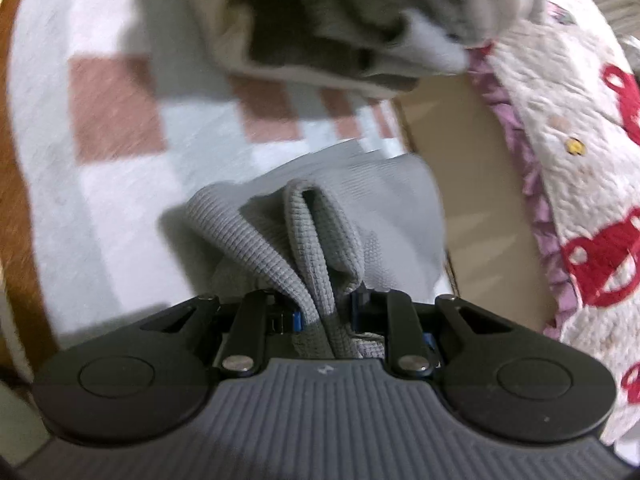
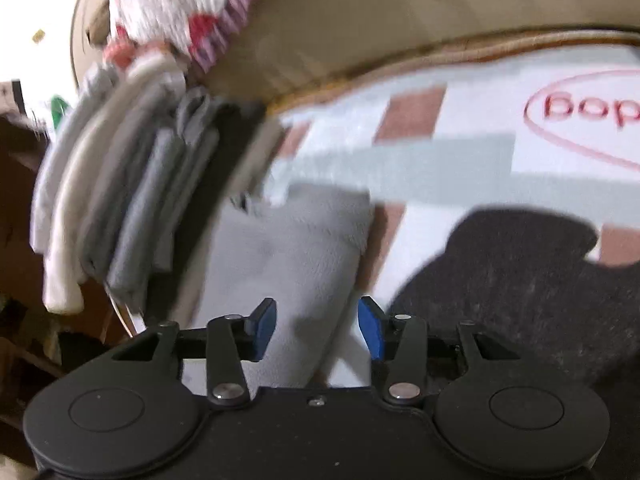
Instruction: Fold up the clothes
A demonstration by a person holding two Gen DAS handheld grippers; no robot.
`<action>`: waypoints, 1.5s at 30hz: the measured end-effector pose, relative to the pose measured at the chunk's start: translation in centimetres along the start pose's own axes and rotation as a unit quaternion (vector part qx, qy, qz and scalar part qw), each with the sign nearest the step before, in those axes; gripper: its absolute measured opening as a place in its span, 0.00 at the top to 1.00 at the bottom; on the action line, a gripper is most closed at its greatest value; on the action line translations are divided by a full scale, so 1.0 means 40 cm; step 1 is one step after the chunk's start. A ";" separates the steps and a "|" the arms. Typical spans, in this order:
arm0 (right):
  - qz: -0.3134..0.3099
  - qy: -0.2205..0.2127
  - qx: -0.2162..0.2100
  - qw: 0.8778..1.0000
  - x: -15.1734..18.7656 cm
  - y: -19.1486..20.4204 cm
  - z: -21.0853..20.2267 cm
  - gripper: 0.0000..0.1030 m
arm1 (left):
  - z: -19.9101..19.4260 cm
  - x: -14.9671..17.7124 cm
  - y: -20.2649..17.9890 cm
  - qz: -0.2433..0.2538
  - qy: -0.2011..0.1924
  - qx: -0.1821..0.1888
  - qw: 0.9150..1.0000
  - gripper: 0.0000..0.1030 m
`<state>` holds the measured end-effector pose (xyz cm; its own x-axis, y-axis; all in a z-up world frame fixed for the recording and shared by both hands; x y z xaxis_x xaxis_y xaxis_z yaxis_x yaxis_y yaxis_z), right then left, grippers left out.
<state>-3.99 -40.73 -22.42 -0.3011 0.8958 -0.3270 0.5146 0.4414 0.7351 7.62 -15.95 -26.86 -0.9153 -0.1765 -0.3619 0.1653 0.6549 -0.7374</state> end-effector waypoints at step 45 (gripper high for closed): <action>-0.327 -0.200 -0.134 0.914 -0.082 0.709 -0.415 0.68 | -0.462 -0.135 -0.484 0.377 -0.257 0.006 0.890 0.85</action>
<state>-1.74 -32.03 9.36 -0.1289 0.4157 -0.9003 0.0971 0.9088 0.4058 2.58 -14.09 -0.09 -0.2534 -0.0055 -0.9673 0.6682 0.7221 -0.1791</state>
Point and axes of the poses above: each gripper's, at about its wrist camera, not at the fingertips, and z roughly the way its jaws point, y to its left, x to its underside, the point moved 10 cm from there along z, roughly the way its jaws point, and after that the axes turned 9 degrees about z, right-handed, at the moved point
